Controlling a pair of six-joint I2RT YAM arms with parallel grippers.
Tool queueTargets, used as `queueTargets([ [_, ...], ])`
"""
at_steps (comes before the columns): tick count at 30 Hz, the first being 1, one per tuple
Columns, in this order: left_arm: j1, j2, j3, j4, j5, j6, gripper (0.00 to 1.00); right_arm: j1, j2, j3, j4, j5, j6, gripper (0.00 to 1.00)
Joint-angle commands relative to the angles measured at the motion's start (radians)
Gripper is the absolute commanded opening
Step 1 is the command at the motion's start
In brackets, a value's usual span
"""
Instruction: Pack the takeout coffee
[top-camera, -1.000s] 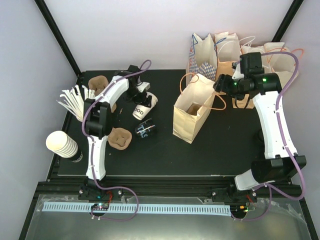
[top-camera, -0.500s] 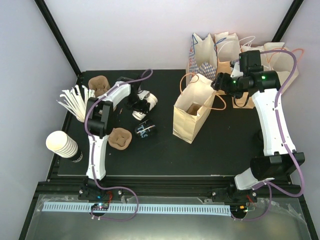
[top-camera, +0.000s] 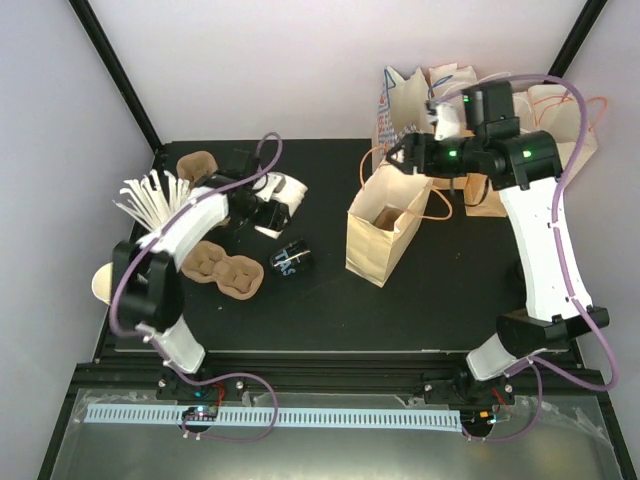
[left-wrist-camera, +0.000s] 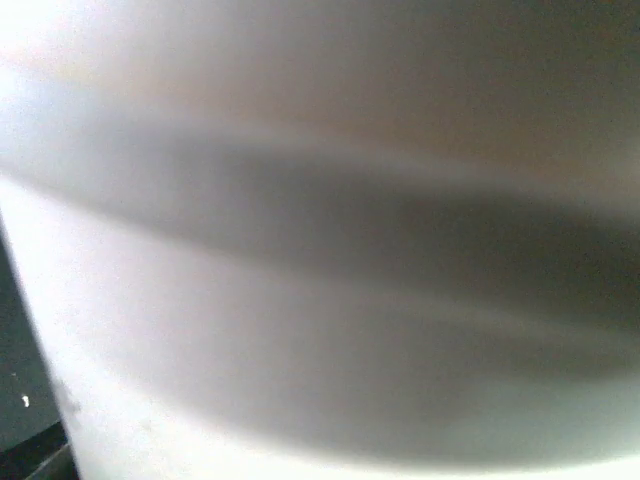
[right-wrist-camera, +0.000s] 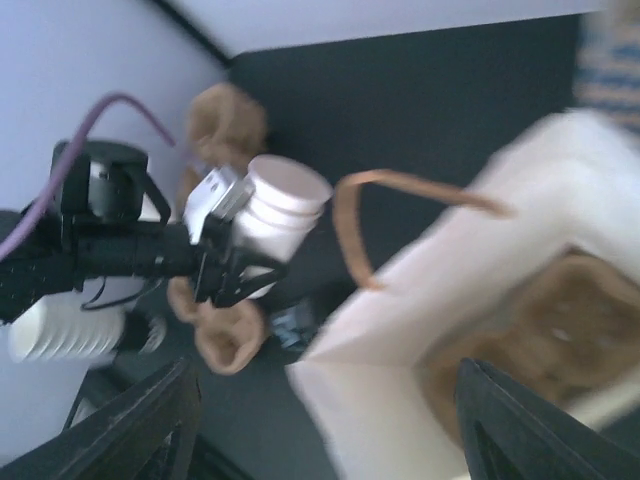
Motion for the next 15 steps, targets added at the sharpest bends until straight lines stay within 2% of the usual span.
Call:
queueTargets([
  [1,-0.018,-0.279,-0.137,0.252,0.156,-0.051,0.65,0.155,0.028,0.054,0.025,-0.127,-0.08,0.71],
  [4,-0.025,-0.484,-0.286,0.409,0.283,-0.09,0.67,0.273,0.029,0.041,0.088,-0.139,-0.125,0.69],
  [8,-0.041,-0.683,-0.432,0.588,0.383,-0.141,0.67,0.386,0.038,0.016,0.128,-0.087,-0.158,0.69],
  [11,-0.05,-0.804,-0.542,0.705,0.415,-0.171,0.67,0.406,0.06,0.02,0.128,-0.048,-0.094,0.68],
  [15,-0.053,-0.908,-0.662,0.822,0.442,-0.2,0.68,0.411,0.083,0.021,0.144,-0.043,0.058,0.62],
])
